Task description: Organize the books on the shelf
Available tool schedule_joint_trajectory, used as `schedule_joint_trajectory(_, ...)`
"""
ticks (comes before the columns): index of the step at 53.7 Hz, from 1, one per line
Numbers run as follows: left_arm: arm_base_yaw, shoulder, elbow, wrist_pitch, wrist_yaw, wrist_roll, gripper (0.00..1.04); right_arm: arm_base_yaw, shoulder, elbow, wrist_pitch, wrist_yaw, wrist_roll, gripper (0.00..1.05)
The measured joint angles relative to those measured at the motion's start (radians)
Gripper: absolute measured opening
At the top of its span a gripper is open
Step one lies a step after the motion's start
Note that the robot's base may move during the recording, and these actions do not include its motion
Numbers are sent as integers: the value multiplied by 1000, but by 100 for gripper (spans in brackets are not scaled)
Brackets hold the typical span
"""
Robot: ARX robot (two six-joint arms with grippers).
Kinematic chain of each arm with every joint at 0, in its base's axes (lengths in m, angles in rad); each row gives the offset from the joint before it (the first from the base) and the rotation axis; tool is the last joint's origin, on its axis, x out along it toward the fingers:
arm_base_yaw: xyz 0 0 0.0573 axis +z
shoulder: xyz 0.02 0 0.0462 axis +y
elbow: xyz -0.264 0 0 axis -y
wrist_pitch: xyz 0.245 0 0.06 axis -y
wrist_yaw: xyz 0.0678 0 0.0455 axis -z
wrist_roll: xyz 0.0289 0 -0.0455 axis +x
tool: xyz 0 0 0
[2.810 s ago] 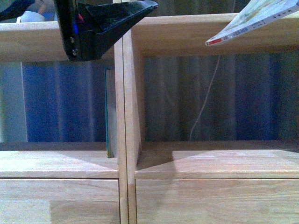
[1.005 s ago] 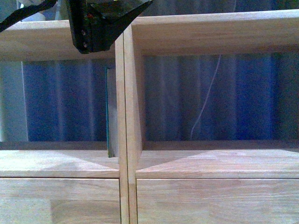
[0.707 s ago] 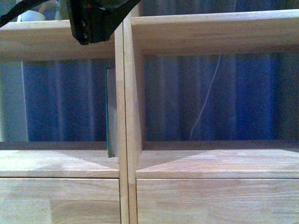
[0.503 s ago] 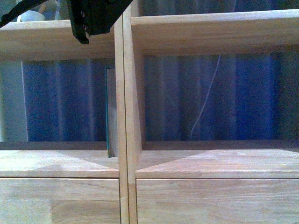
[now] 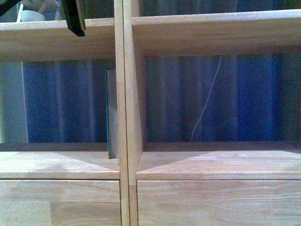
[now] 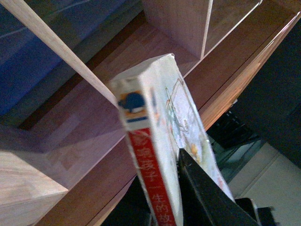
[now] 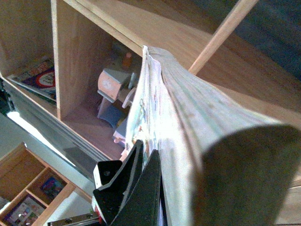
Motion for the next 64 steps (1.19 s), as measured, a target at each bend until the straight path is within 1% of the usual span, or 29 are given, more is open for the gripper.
schedule_joint_trajectory(11, 3, 0, 0, 2, -2, -18, 7, -3, 1, 0, -8, 0, 0, 7)
schedule_joint_trajectory(16, 3, 0, 0, 2, -1, -18, 7, -4, 1, 0, -24, 14, -6, 7)
schedule_joint_trajectory(18, 4, 0, 0, 2, 0, -17, 7, -6, 0, 0, -27, 19, -26, 15)
schedule_joint_trajectory(21, 5, 0, 0, 2, -2, -14, 7, -5, 1, 0, -24, 43, -55, 22)
schedule_joint_trajectory(22, 5, 0, 0, 2, -3, -12, 7, -6, 1, 0, -18, 56, -93, 27)
schedule_joint_trajectory(24, 9, 0, 0, 0, -3, -10, 7, -14, -1, -4, -2, 66, -136, 34)
schedule_joint_trajectory(28, 20, 0, 0, -11, -4, 5, 7, -30, -7, -14, 21, 127, -245, 45)
schedule_joint_trajectory(30, 25, 0, 0, -16, -3, 9, 7, -50, -16, -23, 32, 127, -319, 52)
schedule_joint_trajectory(31, 29, 0, 0, -20, -2, 13, 7, -55, -18, -25, 35, 128, -328, 53)
schedule_joint_trajectory(33, 36, -1, 0, -26, 0, 21, 7, -79, -26, -35, 47, 146, -408, 60)
schedule_joint_trajectory(34, 40, -1, 0, -32, 2, 27, 7, -85, -27, -38, 50, 154, -439, 62)
schedule_joint_trajectory(36, 47, -2, 0, -43, 6, 39, 7, -113, -36, -50, 58, 157, -529, 69)
schedule_joint_trajectory(37, 53, -3, 0, -51, 11, 56, 7, -121, -38, -53, 59, 154, -551, 70)
schedule_joint_trajectory(42, 78, -6, 3, -88, 37, 91, 7, -213, -51, -91, 96, 105, -735, 85)
schedule_joint_trajectory(43, 85, -6, 8, -100, 44, 103, 7, -225, -52, -97, 104, 98, -754, 87)
schedule_joint_trajectory(45, 97, -6, 16, -116, 56, 120, 7, -279, -54, -118, 134, 69, -818, 93)
schedule_joint_trajectory(47, 114, -8, 27, -136, 68, 142, 7, -322, -54, -133, 151, 42, -845, 98)
schedule_joint_trajectory(48, 119, -9, 31, -142, 70, 147, 7, -352, -53, -141, 153, 24, -864, 99)
schedule_joint_trajectory(49, 129, -12, 39, -154, 75, 161, 7, -367, -53, -145, 155, 14, -869, 99)
schedule_joint_trajectory(51, 143, -18, 50, -178, 82, 183, 7, -426, -50, -161, 171, -13, -904, 98)
schedule_joint_trajectory(57, 192, -48, 82, -264, 106, 275, 7, -562, -31, -199, 219, -68, -940, 98)
schedule_joint_trajectory(60, 215, -66, 93, -313, 119, 322, 7, -616, -19, -216, 244, -92, -953, 98)
schedule_joint_trajectory(64, 248, -97, 101, -386, 122, 406, 7, -668, -11, -242, 280, -126, -956, 98)
